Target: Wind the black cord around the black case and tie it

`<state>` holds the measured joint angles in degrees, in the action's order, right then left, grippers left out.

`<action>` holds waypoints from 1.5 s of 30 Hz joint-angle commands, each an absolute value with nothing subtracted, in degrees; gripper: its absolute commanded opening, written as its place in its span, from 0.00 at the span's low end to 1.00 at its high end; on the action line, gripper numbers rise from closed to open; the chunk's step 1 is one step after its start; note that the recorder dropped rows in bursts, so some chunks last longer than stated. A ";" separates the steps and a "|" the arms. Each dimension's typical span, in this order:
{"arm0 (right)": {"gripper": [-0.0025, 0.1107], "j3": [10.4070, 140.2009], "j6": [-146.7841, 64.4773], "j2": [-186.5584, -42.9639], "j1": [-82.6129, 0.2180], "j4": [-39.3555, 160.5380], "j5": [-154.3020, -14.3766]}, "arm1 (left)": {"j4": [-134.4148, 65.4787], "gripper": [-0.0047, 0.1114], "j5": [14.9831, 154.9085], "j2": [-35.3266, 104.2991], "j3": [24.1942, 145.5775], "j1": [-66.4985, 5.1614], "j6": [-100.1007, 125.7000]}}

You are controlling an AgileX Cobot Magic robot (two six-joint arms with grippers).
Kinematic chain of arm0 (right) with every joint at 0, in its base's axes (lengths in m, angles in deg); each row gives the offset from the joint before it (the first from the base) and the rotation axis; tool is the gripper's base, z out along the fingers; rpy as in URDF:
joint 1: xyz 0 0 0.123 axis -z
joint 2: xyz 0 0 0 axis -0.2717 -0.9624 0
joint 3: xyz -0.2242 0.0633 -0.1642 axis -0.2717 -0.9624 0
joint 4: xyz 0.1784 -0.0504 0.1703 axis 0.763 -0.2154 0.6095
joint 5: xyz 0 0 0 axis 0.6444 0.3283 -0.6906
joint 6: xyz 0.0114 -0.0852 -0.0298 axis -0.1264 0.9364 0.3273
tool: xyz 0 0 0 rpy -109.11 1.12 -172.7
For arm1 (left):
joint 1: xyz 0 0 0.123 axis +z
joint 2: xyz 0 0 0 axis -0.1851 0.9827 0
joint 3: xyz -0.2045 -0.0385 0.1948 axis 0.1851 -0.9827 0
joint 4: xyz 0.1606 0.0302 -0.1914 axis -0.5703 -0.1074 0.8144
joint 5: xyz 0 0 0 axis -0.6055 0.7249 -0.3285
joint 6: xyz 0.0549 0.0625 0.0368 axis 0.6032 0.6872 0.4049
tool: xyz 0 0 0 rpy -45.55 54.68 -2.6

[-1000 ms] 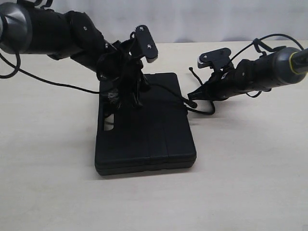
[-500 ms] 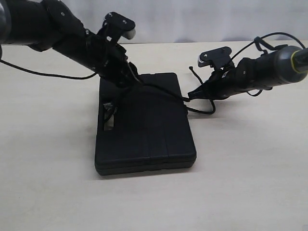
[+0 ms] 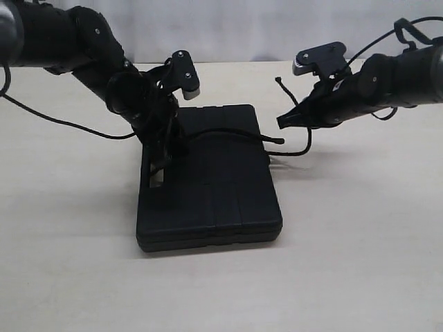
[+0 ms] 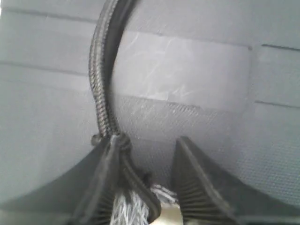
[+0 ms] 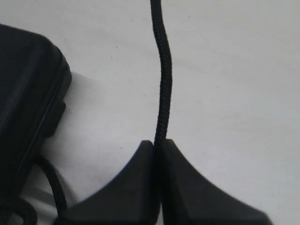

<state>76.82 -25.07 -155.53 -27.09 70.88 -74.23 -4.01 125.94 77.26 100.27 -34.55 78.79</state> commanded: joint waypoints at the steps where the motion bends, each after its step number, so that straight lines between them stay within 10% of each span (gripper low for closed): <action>1: 0.06 74.32 -24.70 -155.14 -26.92 70.37 -76.79 | -5.21 0.46 126.94 77.17 100.51 -34.54 80.66; 4: 0.06 74.32 -24.70 -155.14 -26.92 70.37 -76.71 | -8.79 0.62 127.39 77.17 100.51 -33.95 76.34; 13: 0.06 73.52 -24.70 -155.14 -26.92 70.23 -75.50 | -7.86 0.61 122.32 78.05 99.51 -34.03 78.15; 20: 0.06 70.70 -24.70 -155.14 -26.92 70.23 -76.84 | -6.42 0.04 121.42 79.60 99.81 -34.03 78.97; 45: 0.06 65.60 -17.85 -150.41 -35.50 71.26 -90.63 | 22.00 0.04 110.64 79.60 99.68 -29.71 74.73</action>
<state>65.96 -19.35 -151.00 -34.58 71.41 -89.29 21.10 111.22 79.60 99.66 -29.92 74.06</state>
